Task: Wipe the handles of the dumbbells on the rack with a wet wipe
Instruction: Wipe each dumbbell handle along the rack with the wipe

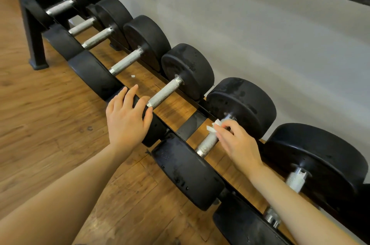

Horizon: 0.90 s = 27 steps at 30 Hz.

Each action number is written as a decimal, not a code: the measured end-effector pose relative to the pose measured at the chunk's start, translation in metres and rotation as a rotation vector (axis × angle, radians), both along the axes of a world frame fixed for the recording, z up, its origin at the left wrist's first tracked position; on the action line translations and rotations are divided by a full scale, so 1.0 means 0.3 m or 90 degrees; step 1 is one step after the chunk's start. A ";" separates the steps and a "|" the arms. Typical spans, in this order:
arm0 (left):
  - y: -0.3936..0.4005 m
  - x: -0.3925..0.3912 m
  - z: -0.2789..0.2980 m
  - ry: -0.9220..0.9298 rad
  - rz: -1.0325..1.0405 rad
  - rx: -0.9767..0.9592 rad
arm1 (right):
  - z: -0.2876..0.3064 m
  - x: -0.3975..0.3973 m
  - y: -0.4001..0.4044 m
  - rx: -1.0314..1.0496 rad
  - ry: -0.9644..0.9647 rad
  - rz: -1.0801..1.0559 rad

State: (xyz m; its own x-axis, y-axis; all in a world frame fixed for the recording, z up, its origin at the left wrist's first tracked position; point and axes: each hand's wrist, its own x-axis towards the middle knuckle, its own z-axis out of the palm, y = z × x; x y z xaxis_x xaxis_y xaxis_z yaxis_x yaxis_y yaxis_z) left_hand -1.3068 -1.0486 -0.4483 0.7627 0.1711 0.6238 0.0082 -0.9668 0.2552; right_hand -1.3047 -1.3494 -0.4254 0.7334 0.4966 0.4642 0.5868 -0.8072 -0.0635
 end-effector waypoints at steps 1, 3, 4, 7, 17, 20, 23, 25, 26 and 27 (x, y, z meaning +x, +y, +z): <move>0.000 0.000 0.000 0.000 0.001 0.002 | -0.006 0.011 -0.006 0.005 -0.009 0.023; 0.000 0.002 0.000 -0.005 0.004 0.005 | -0.020 0.030 -0.014 0.050 0.004 0.022; 0.001 0.002 -0.001 -0.011 0.006 0.007 | -0.027 0.035 -0.012 0.086 0.009 0.019; 0.005 0.002 -0.008 -0.013 0.010 0.015 | -0.061 0.031 -0.004 0.164 0.009 0.010; -0.001 -0.003 0.006 0.013 0.021 0.037 | -0.103 0.002 0.034 0.261 -0.041 0.000; -0.002 -0.006 0.007 0.018 0.027 0.044 | -0.096 0.004 0.028 0.258 -0.020 0.021; -0.005 -0.007 0.002 0.016 0.037 0.040 | -0.099 0.013 0.025 0.259 -0.009 0.028; -0.012 -0.009 -0.004 0.005 0.045 0.030 | -0.102 0.014 0.026 0.277 -0.004 0.025; -0.016 -0.010 -0.008 -0.003 0.049 0.021 | -0.105 0.015 0.028 0.283 -0.004 0.020; -0.020 -0.012 -0.014 -0.011 0.052 0.013 | -0.107 0.014 0.031 0.285 -0.006 0.013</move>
State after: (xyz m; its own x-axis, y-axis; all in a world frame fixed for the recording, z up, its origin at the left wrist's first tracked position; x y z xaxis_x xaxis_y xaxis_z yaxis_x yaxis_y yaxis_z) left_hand -1.3105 -1.0545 -0.4524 0.7360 0.2204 0.6401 0.0839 -0.9679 0.2368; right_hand -1.3004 -1.3401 -0.4574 0.7202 0.2601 0.6432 0.6048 -0.6896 -0.3983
